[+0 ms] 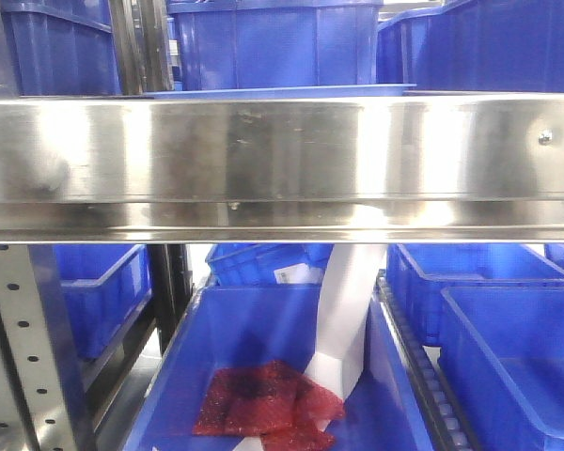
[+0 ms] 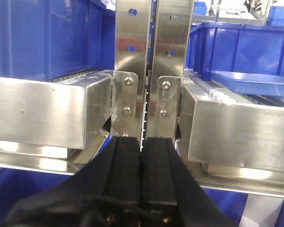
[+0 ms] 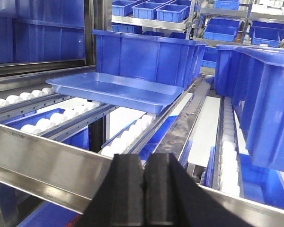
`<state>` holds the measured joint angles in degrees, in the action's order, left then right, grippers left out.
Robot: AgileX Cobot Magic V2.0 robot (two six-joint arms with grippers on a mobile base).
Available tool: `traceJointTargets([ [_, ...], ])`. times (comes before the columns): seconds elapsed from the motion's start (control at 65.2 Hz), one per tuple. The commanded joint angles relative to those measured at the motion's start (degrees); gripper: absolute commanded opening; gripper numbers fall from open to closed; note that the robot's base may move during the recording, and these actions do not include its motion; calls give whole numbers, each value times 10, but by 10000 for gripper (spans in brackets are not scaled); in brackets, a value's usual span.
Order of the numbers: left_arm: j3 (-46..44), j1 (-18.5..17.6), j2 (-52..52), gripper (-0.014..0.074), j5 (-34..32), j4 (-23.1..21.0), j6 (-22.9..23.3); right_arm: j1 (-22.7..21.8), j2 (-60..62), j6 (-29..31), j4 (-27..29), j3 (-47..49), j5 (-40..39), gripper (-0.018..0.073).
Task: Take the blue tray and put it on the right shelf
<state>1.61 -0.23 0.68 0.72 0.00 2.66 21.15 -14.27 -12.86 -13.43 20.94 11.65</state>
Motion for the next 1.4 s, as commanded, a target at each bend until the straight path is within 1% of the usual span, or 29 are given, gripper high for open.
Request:
traceJointTargets([
  [0.0, 18, 1, 7, -48, -49, -4, -2, 2, -4, 6, -8, 14, -52, 57],
  [0.705, 18, 1, 7, -48, -49, -4, -2, 1, -4, 6, -9, 13, -46, 57],
  [0.782, 18, 1, 7, -48, -49, -4, -2, -3, -4, 6, -8, 4, -57, 57],
  [0.828, 18, 1, 7, -48, -49, -4, -2, -12, -4, 6, -2, -5, -67, 57],
  [0.92, 18, 1, 7, -48, -49, -4, -2, -56, -4, 14, 33, -22, -75, 57],
  [1.043, 18, 1, 7, -48, -49, -4, -2, -144, -4, 70, 103, -51, -97, 57],
  [1.134, 18, 1, 7, -48, -49, -4, -2, -193, 2, 103, 142, -78, -130, 57],
  [1.18, 18, 1, 7, -48, -49, -4, -2, -211, 10, 108, 151, -92, -143, 57],
  [1.272, 18, 1, 7, -48, -49, -4, -2, -236, 38, 108, 152, -121, -158, 57],
  [1.38, 18, 1, 7, -48, -49, -4, -2, -247, 79, 108, 152, -157, -158, 57],
])
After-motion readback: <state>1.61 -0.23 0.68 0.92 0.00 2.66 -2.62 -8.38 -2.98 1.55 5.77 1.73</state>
